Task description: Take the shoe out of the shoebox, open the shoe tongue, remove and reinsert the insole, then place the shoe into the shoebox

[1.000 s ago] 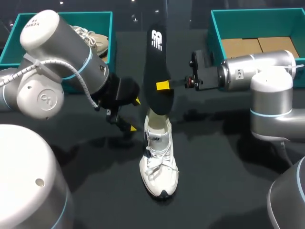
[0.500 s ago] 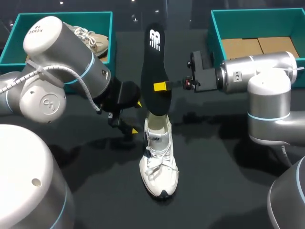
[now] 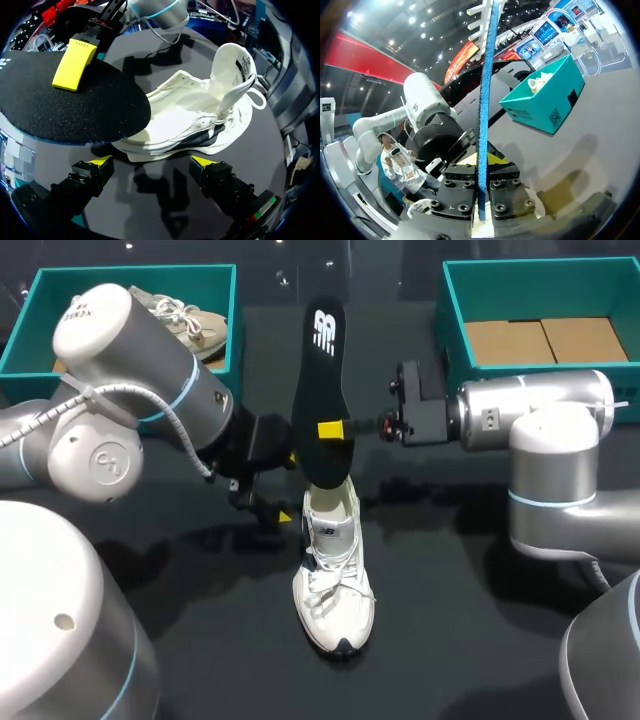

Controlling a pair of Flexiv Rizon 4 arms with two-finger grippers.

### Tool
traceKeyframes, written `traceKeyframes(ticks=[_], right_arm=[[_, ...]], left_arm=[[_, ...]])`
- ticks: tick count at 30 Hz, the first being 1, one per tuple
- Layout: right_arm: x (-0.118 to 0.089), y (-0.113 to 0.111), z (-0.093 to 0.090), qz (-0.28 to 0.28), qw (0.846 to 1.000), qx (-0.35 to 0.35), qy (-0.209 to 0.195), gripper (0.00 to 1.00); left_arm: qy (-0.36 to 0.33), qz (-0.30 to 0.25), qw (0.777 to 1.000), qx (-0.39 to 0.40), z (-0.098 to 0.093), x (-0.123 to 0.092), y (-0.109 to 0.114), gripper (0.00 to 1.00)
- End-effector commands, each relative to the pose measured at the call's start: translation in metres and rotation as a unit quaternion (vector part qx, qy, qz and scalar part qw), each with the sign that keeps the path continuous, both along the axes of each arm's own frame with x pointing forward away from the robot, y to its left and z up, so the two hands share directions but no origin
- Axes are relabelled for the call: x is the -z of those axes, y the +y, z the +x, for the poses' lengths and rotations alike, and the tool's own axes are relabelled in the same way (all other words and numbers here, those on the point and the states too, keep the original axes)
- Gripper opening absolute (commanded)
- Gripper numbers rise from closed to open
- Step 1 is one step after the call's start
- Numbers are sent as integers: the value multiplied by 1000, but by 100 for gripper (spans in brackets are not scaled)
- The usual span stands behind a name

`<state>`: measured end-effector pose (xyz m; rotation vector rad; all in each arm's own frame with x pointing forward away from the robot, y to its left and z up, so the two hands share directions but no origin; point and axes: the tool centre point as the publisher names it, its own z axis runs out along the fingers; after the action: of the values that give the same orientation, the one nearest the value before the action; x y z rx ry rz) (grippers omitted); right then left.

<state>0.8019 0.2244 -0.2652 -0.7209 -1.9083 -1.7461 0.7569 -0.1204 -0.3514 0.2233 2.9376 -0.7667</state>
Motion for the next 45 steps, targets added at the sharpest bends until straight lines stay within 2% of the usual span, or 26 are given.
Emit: traceKeyframes(ticks=[1,12,24,45], right_arm=[[3,1,-2,2,1000,4,-2,0],[10,-3,-3,0,1000,4,-28,0],[18,-5,-2,-1,999,4,-33,0],[32,-3,-12,3,998,-11,-66,0]], left_arm=[[-1,-1,1000,0,1,4,-3,100],[1,-3,1000,-1,4,7,-6,100],[10,-2,1000,-1,3,8,-7,100],[13,-2,1000,1,3,8,-6,100]])
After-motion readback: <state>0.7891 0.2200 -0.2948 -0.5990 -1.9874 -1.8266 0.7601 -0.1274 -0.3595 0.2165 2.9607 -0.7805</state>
